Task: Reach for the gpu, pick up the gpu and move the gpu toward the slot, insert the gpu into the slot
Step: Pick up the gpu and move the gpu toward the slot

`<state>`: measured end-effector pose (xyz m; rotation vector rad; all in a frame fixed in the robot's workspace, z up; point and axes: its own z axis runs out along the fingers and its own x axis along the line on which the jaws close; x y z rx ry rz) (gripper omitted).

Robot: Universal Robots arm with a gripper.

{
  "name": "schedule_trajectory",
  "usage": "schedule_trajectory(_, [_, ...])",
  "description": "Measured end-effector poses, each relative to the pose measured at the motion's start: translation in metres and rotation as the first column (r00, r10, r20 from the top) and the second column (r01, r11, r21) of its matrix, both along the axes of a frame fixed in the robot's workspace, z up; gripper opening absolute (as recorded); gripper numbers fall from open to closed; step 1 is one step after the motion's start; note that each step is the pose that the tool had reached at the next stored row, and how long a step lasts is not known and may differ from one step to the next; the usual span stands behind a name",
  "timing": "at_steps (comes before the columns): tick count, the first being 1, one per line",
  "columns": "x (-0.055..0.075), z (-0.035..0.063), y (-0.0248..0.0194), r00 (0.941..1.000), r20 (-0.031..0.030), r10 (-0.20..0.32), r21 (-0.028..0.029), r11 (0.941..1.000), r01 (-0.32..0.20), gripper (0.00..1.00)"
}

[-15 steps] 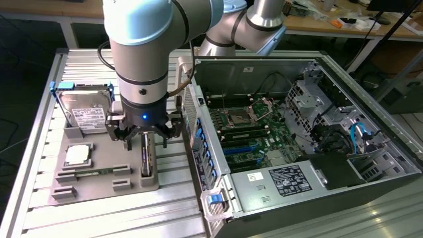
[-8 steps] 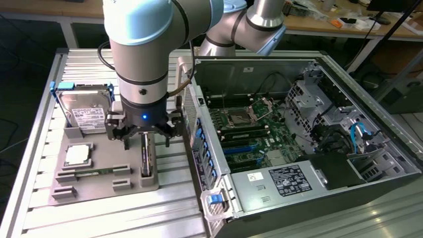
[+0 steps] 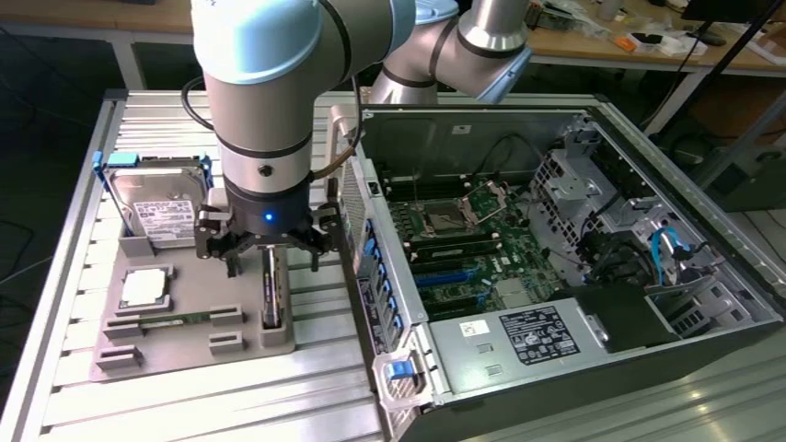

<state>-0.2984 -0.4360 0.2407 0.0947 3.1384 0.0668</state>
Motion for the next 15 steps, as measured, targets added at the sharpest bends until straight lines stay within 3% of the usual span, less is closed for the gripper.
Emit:
schedule_trajectory(9, [0.0,0.0,0.0,1.0,0.0,0.0,0.0,1.0,0.0,0.97])
schedule_trajectory(13, [0.0,0.0,0.0,1.0,0.0,0.0,0.0,1.0,0.0,0.73])
schedule_trajectory(15, [0.0,0.0,0.0,1.0,0.0,0.0,0.0,1.0,0.0,0.67])
